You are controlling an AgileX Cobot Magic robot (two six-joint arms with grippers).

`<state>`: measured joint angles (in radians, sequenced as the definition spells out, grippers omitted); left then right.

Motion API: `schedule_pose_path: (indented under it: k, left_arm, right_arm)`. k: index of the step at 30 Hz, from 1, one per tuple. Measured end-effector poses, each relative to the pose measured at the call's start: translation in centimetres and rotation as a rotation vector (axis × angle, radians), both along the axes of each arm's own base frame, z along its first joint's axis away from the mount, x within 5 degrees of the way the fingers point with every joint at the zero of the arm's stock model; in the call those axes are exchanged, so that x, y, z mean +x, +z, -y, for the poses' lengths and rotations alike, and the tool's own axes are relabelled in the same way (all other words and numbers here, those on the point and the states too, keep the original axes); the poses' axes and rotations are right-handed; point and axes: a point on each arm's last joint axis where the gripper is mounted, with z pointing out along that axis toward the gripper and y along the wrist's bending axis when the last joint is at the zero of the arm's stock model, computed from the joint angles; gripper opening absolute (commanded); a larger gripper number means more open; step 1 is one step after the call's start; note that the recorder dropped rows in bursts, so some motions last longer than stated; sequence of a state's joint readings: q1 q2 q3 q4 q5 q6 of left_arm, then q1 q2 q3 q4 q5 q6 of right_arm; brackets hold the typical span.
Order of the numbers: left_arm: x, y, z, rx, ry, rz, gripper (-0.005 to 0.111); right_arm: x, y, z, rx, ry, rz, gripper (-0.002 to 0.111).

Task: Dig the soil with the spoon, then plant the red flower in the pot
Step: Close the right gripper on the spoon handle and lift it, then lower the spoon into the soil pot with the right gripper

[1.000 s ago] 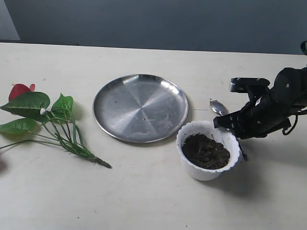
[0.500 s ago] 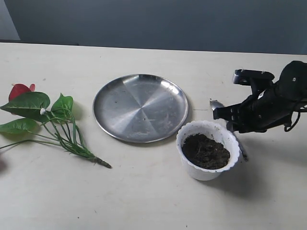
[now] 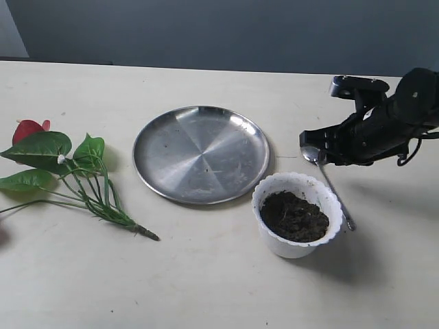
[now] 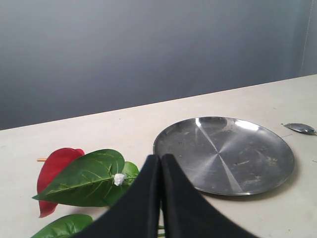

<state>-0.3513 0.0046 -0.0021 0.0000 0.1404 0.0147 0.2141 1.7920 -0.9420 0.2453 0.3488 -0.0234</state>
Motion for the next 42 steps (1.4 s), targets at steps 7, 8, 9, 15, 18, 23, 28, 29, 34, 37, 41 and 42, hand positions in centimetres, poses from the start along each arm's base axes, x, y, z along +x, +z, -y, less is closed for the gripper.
schedule_pose_path:
  k: [7,8,9,15,18,23,28,29,34,37,41,42]
  left_arm:
    - [0.0,0.0,0.0,0.0,0.0,0.0,0.001]
    - [0.0,0.0,0.0,0.0,0.0,0.0,0.001]
    - [0.0,0.0,0.0,0.0,0.0,0.0,0.001]
    - [0.0,0.0,0.0,0.0,0.0,0.0,0.001]
    - [0.0,0.0,0.0,0.0,0.0,0.0,0.001]
    - [0.0,0.0,0.0,0.0,0.0,0.0,0.001]
    - [0.0,0.0,0.0,0.0,0.0,0.0,0.001]
    - [0.0,0.0,0.0,0.0,0.0,0.0,0.001]
    - [0.0,0.0,0.0,0.0,0.0,0.0,0.001]
    - [0.0,0.0,0.0,0.0,0.0,0.0,0.001]
    - [0.0,0.0,0.0,0.0,0.0,0.0,0.001]
    - [0.0,0.0,0.0,0.0,0.0,0.0,0.001]
  right_arm:
    - [2.4,-1.2,-0.6,-0.02,0.033,-0.066,0.032]
    - [2.4,-1.6,-0.6,-0.023,0.036,-0.083,0.032]
    - [2.5,-1.9,-0.6,-0.026,0.038,-0.095,0.032]
    - [2.4,-3.3,-0.5,-0.056,0.058,-0.142,0.032]
    - [2.4,-3.7,-0.4,-0.069,0.061,-0.149,0.03]
    - [2.6,-4.5,-0.3,-0.09,0.072,-0.164,0.012]
    - [2.6,-4.6,-0.2,-0.105,0.084,-0.167,-0.001]
    - [2.6,-4.6,-0.2,-0.105,0.084,-0.167,-0.001]
    - [2.5,-2.1,0.0,-0.135,0.12,-0.102,-0.001]
    - [2.0,2.7,0.5,-0.207,0.195,0.033,-0.001]
    - [-1.4,9.5,0.9,-0.344,0.448,0.117,-0.001]
    - [-2.9,11.0,0.5,-0.369,0.536,0.117,-0.001]
